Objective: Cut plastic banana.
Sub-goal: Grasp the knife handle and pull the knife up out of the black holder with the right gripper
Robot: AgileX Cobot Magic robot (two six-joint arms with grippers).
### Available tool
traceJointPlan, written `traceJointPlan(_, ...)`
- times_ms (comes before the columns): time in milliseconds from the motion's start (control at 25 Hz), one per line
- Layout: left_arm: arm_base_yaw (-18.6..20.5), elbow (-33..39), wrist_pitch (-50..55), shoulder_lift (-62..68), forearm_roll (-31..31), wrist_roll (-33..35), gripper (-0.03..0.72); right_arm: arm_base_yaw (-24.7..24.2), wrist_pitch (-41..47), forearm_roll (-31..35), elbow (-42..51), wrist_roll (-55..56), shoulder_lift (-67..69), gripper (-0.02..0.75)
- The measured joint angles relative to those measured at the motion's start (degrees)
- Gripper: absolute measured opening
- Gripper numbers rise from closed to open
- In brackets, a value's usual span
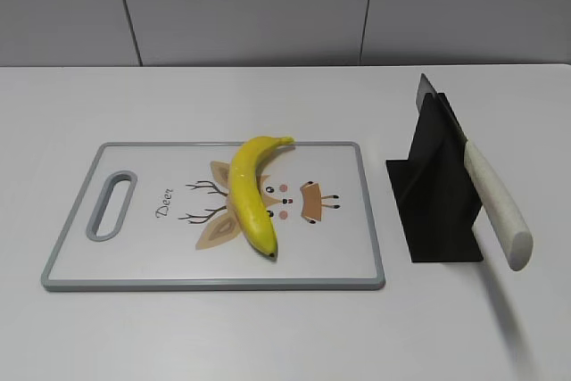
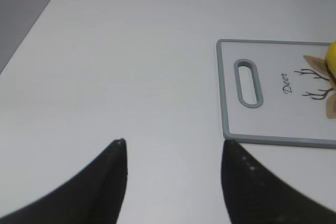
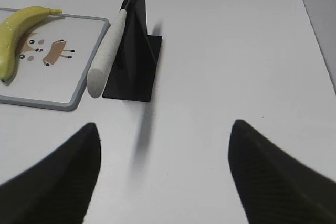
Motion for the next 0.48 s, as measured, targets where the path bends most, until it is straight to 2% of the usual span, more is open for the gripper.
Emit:
traceJointPlan(200,0.00,0.00,0.00,0.00,0.00,0.00,0.551,0.00,0.09,0.00,-0.17,0.29,0.89,0.586)
traceJointPlan(480,0.00,0.00,0.00,0.00,0.00,0.00,0.547,0.00,1.76,-0.06,-4.50,0.47,14.33,0.586)
